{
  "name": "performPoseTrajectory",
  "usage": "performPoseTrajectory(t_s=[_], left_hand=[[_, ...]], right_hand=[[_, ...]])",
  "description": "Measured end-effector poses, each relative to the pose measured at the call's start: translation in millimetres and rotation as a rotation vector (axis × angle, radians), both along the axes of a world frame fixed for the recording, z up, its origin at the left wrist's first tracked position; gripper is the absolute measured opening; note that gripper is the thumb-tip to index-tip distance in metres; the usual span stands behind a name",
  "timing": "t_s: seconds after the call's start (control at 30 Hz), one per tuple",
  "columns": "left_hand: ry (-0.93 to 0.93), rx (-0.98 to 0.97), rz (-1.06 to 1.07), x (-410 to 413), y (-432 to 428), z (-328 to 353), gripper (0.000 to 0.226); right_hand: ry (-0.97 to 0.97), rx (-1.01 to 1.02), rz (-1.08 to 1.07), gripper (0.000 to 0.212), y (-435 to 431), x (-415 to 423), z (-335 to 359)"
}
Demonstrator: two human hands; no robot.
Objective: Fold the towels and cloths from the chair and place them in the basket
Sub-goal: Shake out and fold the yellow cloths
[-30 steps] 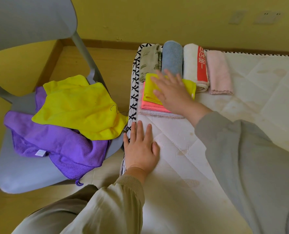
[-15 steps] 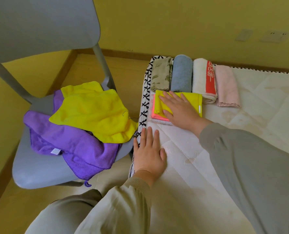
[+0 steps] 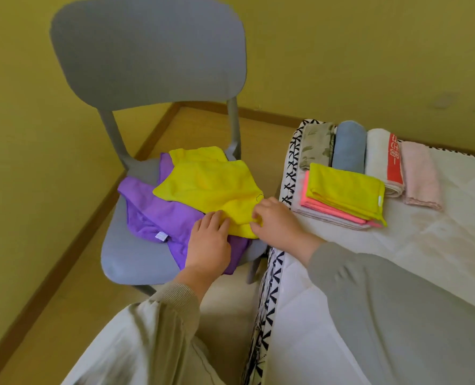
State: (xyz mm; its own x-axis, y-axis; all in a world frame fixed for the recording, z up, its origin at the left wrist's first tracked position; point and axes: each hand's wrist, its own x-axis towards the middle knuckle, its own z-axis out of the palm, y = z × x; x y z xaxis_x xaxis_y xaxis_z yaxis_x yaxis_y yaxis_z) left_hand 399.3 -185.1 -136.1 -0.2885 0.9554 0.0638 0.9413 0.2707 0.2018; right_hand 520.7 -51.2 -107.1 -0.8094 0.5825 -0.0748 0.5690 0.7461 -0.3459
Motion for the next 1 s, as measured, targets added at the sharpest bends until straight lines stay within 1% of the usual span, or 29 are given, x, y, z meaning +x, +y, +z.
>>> performPoseTrajectory(t_s=[0.07,0.1,0.13,0.2,0.27,0.3,0.37,0.43,0.53,0.6,0.73,0.9,1.0], left_hand=[[0.027,-0.037,0.003,-7.2,-5.8,-5.1,0.050],[0.034,-0.060,0.008,-9.2,-8.2,-7.7,0.052],[0.030,-0.096,0.000,-9.8,-10.0,-10.1,0.054],[-0.009,-0.217,-0.034,-15.1,-12.9,-16.6,0.062],[-0.011,-0.289,-0.052,-18.1,-11.5,-14.4,0.068],[-0.016,-0.305,-0.062,-20.1,-10.0,-12.8,0.070],[-0.075,-0.315,-0.076,-23.9,-8.0,-10.4,0.073],[-0.207,-0.242,-0.062,-26.4,-9.4,-7.5,0.075],[-0.456,0.001,0.046,-28.7,-6.7,14.3,0.070],[-0.523,0.106,0.132,-33.7,-0.4,42.9,0.065],[-0.537,0.217,0.185,-48.0,11.8,111.6,0.056],[-0.476,0.245,0.225,-59.7,-1.2,198.5,0.047],[-0.528,0.276,0.222,-50.4,-15.5,247.4,0.041]], right_hand=[[-0.125,-0.005,0.039,0.043,-8.8,-11.8,-7.9],[-0.155,0.006,0.044,0.049,-10.7,-15.8,-11.4],[-0.161,0.017,0.036,0.051,-10.9,-18.2,-13.3],[-0.152,0.030,0.018,0.044,-10.4,-22.7,-15.6],[-0.140,0.021,-0.004,0.029,-9.4,-26.8,-16.4],[-0.131,0.011,-0.019,0.022,-9.2,-28.8,-16.2],[-0.109,0.002,-0.047,0.019,-10.0,-30.8,-13.2],[0.000,0.008,-0.125,0.021,-10.7,-31.7,-5.1],[0.273,-0.037,-0.268,0.018,-10.1,-40.7,25.0],[0.390,-0.079,-0.282,0.015,-9.6,-53.8,55.8],[0.568,-0.119,-0.358,0.013,-10.1,-77.6,128.5],[0.645,-0.081,-0.343,0.018,-19.2,-80.7,216.0],[0.717,-0.073,-0.349,0.018,-29.6,-70.7,258.2]])
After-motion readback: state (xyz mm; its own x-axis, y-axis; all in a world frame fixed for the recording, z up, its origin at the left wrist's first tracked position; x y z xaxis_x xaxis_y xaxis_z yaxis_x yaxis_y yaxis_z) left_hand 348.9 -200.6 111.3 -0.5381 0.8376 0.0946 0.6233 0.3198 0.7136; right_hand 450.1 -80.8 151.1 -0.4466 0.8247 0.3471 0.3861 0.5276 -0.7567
